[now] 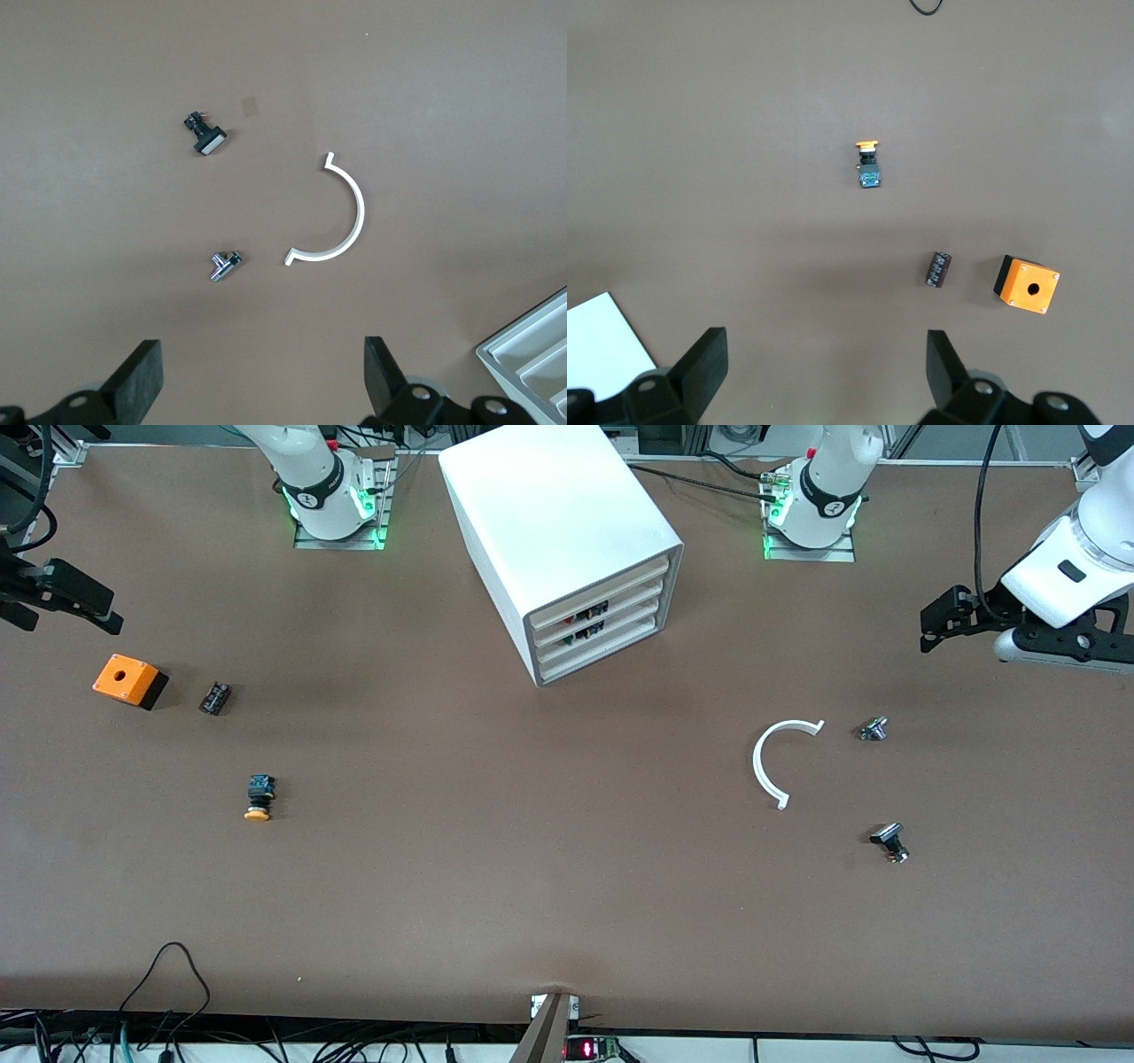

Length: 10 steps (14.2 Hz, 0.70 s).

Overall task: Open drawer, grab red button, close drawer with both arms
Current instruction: 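Move the left gripper to the drawer front while the right gripper advances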

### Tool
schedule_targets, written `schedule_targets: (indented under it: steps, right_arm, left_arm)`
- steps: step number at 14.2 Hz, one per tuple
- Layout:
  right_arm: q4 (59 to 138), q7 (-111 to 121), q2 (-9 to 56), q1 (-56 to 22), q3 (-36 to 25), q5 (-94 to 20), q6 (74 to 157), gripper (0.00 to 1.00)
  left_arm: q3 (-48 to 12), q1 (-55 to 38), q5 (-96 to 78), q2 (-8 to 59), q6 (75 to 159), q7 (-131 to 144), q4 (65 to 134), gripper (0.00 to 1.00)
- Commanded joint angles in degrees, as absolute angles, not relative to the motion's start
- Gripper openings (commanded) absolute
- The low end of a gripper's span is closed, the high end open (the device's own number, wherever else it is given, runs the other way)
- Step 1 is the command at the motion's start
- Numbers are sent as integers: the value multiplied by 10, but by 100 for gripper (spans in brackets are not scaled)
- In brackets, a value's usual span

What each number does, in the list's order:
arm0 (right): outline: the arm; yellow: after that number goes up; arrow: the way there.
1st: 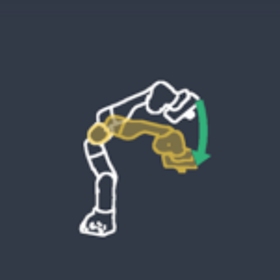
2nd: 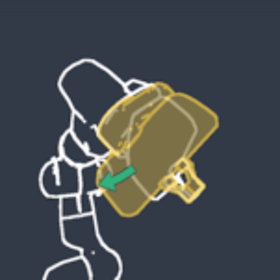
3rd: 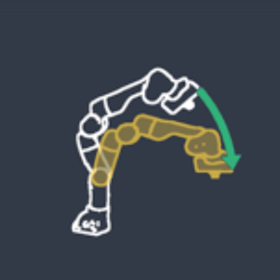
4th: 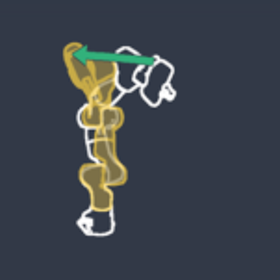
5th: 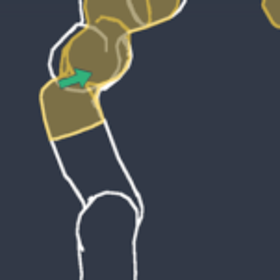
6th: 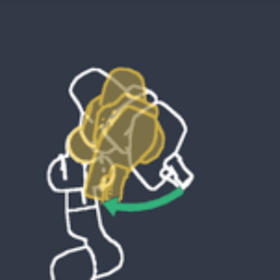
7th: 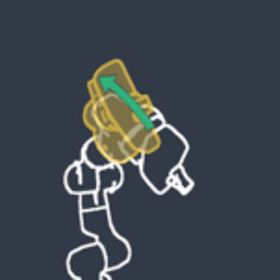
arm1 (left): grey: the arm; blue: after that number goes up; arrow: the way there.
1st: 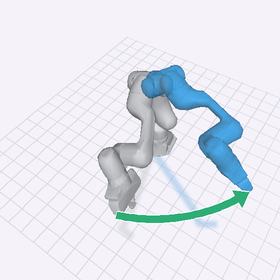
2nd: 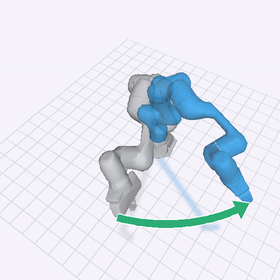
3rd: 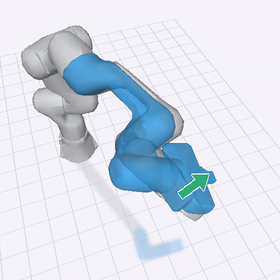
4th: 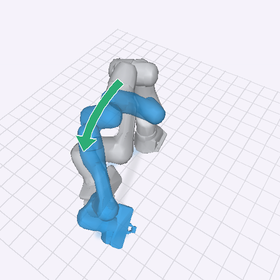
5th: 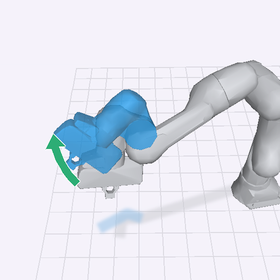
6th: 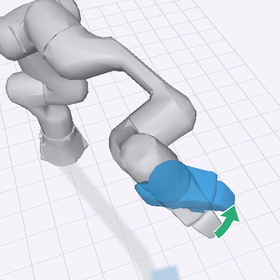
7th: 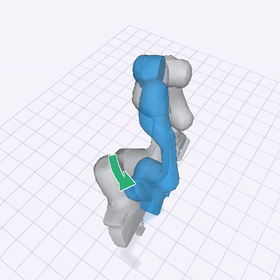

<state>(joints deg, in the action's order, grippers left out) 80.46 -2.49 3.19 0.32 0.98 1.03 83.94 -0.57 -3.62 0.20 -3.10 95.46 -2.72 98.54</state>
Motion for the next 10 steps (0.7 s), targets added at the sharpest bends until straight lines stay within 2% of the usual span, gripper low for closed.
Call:
schedule_targets:
  steps: [1,8,10]
  right_arm:
    - [792,-38,31,10,22,18,832,99]
    - [798,-39,31,11,22,17,801,99]
    - [803,-28,45,11,22,15,798,99]
  left_arm:
    - [-6,-35,-4,-29,947,-39,979,100]
    - [-6,-35,-4,-29,944,-40,973,100]
    - [-7,-35,-10,-28,919,-41,971,100]
